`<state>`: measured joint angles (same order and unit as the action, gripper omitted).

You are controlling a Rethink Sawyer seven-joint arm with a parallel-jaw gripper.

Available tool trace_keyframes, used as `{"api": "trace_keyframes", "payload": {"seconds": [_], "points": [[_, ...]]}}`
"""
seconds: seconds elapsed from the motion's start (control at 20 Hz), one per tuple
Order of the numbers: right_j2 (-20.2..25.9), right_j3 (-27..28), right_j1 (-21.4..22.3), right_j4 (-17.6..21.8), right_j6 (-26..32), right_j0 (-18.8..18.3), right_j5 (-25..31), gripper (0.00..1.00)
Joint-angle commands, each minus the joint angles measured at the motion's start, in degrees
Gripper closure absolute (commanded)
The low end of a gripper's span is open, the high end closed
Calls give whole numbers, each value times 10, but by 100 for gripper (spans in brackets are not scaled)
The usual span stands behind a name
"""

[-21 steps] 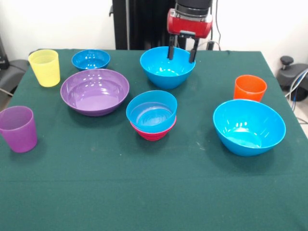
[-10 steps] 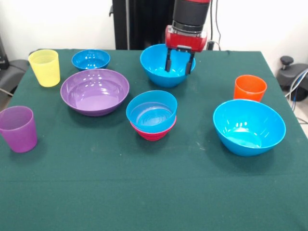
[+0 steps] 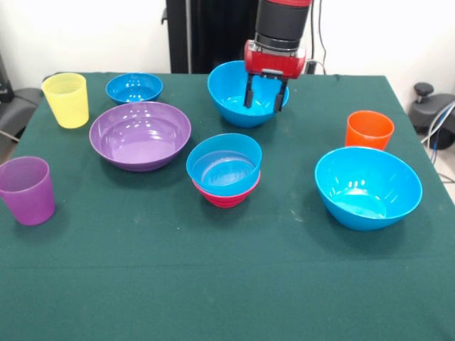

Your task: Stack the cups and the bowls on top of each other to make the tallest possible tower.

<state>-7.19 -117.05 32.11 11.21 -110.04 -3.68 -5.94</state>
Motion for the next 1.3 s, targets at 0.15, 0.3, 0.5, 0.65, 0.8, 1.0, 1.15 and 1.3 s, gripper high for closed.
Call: {"api": "trace_keyframes", "payload": {"seconds": [0.15,0.3,0.5,0.65,0.8,1.0,1.15,1.3], "points": [[29,-10,-19,13,-62,10,20,0],[29,-17,-8,7,-66,17,30,0],[-6,-46,-9,-51,-138,53,-19,0],[9,-88,-33,-129,-237,56,-70,0],[11,-97,-39,-151,-246,59,-79,0],[36,-111,-61,-163,-282,30,-99,0],[40,-100,-99,-154,-306,17,-131,0],[41,-91,-113,-129,-314,1,-139,0]]}}
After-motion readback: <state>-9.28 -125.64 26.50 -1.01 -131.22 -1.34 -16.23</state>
